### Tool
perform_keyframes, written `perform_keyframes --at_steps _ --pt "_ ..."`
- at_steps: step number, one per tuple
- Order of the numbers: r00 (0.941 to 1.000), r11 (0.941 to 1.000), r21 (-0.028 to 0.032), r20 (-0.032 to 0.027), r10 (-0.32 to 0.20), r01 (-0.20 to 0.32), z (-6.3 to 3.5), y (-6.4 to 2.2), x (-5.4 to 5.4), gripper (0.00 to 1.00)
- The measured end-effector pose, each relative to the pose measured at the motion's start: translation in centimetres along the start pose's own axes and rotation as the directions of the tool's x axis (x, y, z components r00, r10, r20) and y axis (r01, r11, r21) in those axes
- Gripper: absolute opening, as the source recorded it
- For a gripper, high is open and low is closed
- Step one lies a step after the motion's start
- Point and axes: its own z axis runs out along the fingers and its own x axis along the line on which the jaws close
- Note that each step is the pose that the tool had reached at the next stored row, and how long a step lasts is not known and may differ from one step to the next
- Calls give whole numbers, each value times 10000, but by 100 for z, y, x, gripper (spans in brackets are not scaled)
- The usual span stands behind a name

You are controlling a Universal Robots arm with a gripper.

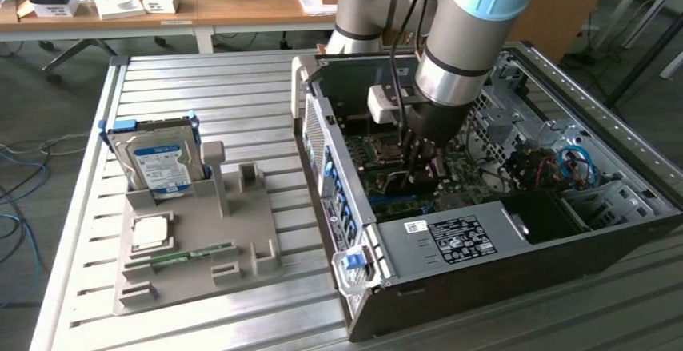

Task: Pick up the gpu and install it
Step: 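Insert the gpu into the slot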

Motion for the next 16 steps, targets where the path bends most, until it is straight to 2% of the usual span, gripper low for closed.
perform_keyframes --at_steps 12,16 --pt "10000 10000 0 1 0 0 11 1 0 26" --pt "10000 10000 0 24 1 -1 1 1 0 26"
